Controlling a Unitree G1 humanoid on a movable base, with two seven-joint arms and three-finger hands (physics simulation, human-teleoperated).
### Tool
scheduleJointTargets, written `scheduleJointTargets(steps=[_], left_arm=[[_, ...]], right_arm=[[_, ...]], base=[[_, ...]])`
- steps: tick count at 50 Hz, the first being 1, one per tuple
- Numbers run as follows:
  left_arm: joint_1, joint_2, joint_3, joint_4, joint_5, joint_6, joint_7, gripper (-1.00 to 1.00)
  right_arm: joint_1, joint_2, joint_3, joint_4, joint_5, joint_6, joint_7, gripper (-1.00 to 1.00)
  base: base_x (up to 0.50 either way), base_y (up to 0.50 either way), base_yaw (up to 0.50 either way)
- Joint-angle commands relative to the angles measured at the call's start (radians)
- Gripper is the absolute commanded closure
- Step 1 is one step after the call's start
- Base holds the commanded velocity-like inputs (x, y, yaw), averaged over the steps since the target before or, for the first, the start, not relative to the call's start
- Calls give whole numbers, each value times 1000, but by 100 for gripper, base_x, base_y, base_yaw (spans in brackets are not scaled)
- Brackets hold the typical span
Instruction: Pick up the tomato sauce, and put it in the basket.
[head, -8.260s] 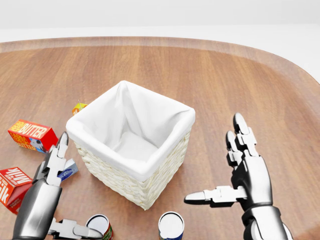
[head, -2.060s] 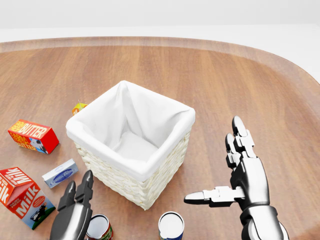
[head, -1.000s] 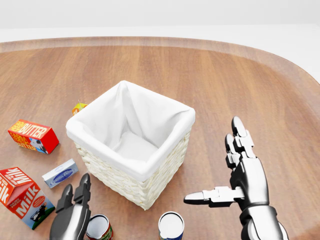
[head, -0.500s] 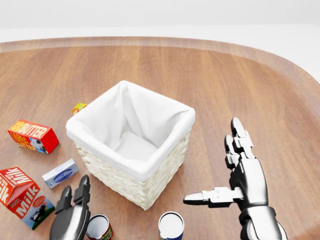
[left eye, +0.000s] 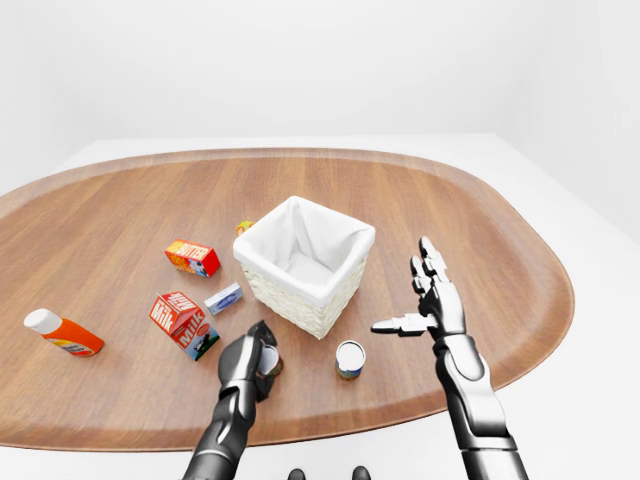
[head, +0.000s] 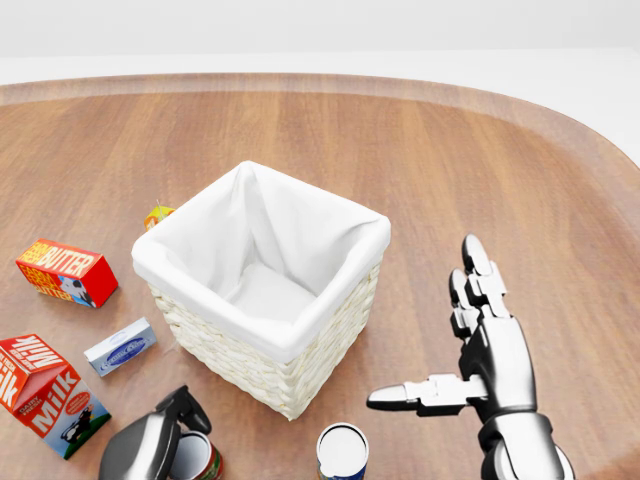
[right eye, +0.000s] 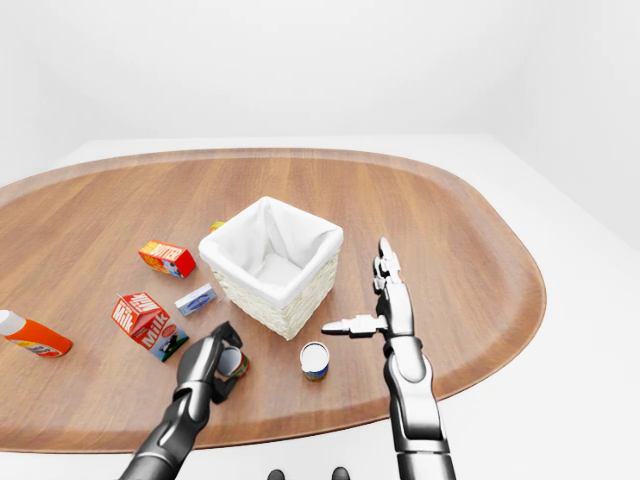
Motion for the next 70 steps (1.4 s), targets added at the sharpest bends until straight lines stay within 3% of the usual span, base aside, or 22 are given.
scheduleJointTargets(steps=[1,9,22,38,58,70], left_arm=[[-9,1,1,12,31,0,21,100],[-21,2,2,36,30,0,30,100],[29,-3,14,-110,5,0,-47,100],[134,-17,39,-438,-44,0,-215,100],[195,-29,52,-653,-73,0,-329,100],[250,-46,53,-848,-125,0,-446,100]], right_arm=[[1,0,-1,-2,0,2,0,-100],[0,-1,-2,-4,-1,4,-1,-100],[-2,0,-7,-8,11,4,-3,-100],[-9,-3,-8,2,13,0,-9,-100],[-7,-3,-9,4,11,-5,-11,-100],[-16,-4,-10,24,11,-15,-12,-100]], base=[[0,0,0],[0,0,0],[0,0,0],[0,0,0],[0,0,0],[0,0,0]])
